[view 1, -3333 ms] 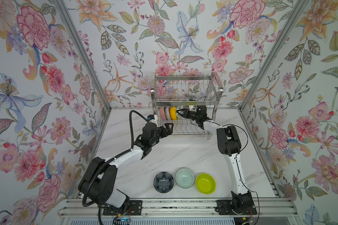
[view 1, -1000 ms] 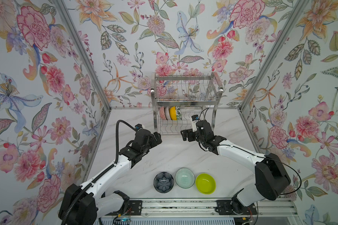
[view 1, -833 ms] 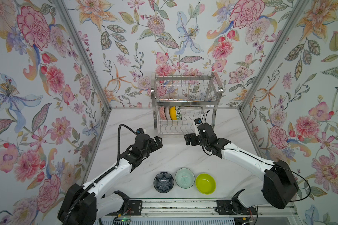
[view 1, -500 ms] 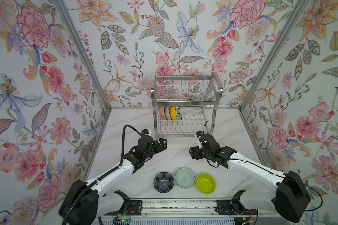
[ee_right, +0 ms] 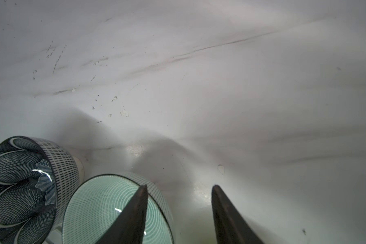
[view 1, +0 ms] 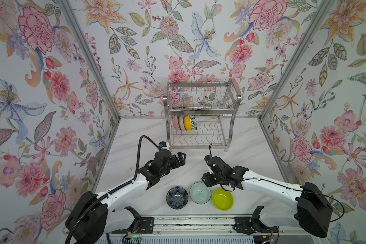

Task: Load bowls into a dish rack
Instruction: Pick up the bowl from the bottom-center of the table.

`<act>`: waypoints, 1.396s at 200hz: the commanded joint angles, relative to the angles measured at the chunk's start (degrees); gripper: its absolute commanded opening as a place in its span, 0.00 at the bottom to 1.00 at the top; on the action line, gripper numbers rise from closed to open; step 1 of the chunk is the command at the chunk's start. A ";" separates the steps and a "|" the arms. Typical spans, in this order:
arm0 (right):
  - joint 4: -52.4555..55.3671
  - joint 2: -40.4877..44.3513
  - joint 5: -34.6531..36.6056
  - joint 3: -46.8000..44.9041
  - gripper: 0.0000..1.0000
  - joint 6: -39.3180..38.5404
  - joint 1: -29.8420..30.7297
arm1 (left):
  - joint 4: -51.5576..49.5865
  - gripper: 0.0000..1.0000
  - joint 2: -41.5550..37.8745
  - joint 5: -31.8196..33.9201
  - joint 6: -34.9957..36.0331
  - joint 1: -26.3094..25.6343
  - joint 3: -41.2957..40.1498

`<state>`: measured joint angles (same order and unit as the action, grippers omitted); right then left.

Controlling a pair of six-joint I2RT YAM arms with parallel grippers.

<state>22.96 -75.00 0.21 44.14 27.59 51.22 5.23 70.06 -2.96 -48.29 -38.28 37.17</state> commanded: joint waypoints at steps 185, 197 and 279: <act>-2.99 -4.45 2.06 -2.37 0.05 2.71 0.07 | -4.30 0.99 -3.77 5.76 6.01 -2.29 2.37; -3.50 -3.35 3.36 -2.51 0.02 2.79 -1.89 | -4.73 0.99 -2.89 6.58 6.79 -2.90 2.95; -3.96 10.86 2.87 -2.90 0.00 1.61 -21.53 | -13.92 0.99 6.67 20.39 16.53 -11.62 16.71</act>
<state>20.34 -69.19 3.29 41.85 29.85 34.50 -3.95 73.69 9.52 -38.48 -46.85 46.87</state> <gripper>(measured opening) 0.074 0.989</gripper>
